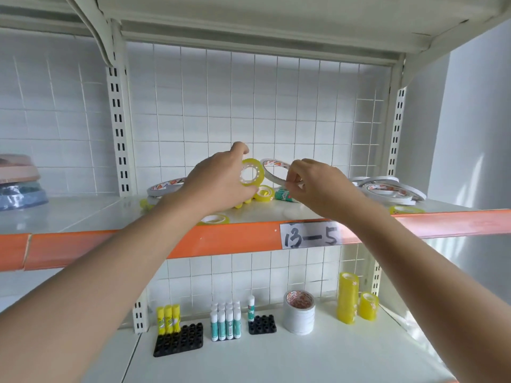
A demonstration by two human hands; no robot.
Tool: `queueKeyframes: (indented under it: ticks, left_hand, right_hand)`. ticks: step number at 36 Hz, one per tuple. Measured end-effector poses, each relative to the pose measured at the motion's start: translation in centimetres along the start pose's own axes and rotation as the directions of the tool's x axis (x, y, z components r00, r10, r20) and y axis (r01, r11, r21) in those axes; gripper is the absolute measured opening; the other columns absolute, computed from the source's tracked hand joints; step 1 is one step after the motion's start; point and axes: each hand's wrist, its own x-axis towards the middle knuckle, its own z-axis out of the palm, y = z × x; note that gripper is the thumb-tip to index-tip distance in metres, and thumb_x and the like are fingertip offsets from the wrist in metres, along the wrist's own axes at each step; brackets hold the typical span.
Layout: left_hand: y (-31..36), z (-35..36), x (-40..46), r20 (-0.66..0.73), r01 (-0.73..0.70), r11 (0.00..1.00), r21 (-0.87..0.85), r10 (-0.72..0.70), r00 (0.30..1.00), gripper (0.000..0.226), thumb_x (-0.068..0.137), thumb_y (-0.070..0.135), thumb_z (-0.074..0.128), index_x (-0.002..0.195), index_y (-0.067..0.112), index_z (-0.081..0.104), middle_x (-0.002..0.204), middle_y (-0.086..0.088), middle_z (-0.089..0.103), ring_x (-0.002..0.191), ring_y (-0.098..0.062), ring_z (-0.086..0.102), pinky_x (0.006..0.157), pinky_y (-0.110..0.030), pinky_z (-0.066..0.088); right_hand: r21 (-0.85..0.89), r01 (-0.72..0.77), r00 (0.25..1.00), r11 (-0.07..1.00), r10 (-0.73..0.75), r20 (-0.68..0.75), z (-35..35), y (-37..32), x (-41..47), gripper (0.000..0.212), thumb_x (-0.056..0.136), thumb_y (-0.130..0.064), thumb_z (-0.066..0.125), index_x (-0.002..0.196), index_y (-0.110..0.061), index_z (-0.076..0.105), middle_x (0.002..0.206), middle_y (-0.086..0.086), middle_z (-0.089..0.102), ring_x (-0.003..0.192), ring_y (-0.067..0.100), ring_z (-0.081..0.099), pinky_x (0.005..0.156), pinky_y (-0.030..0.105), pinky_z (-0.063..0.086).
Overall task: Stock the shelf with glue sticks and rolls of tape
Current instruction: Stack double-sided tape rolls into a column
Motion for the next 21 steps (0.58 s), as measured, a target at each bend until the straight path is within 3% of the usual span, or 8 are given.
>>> queueKeyframes:
  ticks: [3,11,15,21]
  left_hand:
    - [0.6,-1.3,-1.6,-0.04,-0.058,0.995,-0.086,0.054,0.998,0.053,0.077,0.039,0.071,0.122,0.019,0.053,0.117,0.001,0.061,0.107,-0.022,0.056,0.087,-0.036,0.046]
    - [2.7,-2.3,-9.4,-0.168,-0.215,0.945,-0.245,0.177,0.97,0.048,0.078,0.029,0.074,0.122,0.021,0.055,0.116,0.006,0.046,0.104,-0.014,0.052,0.088,-0.032,0.044]
    - [2.9,-1.2,-12.5,-0.145,-0.251,0.915,-0.317,0.215,0.966,0.049,0.077,0.031,0.075,0.122,0.025,0.055,0.113,0.011,0.043,0.092,-0.003,0.043,0.076,-0.019,0.035]
    - [3.0,1.8,-15.8,-0.06,-0.228,0.872,-0.432,0.224,0.973,0.055,0.076,0.031,0.075,0.125,0.024,0.052,0.116,0.01,0.044,0.087,-0.002,0.04,0.074,-0.027,0.043]
  right_hand:
    - [-0.015,-0.011,0.998,1.0,0.01,-0.063,-1.6,-0.9,-1.9,0.014,0.094,-0.026,0.054,0.099,-0.015,0.061,0.1,0.002,0.061,0.084,0.026,0.061,0.067,0.033,0.042]
    - [0.063,-0.097,0.966,0.993,0.109,-0.235,-5.1,-3.8,-9.3,0.006,0.088,-0.022,0.063,0.091,-0.017,0.062,0.088,-0.003,0.059,0.074,0.019,0.06,0.069,0.039,0.051]
    - [0.065,-0.125,0.958,0.99,0.137,-0.254,-5.8,-5.7,-13.1,0.007,0.086,-0.021,0.065,0.09,-0.016,0.062,0.088,-0.003,0.058,0.073,0.014,0.055,0.068,0.039,0.052]
    - [0.028,-0.216,0.951,0.976,0.216,-0.223,-5.4,-7.4,-18.9,0.01,0.087,-0.026,0.064,0.091,-0.017,0.063,0.086,-0.009,0.056,0.073,0.007,0.052,0.066,0.029,0.046]
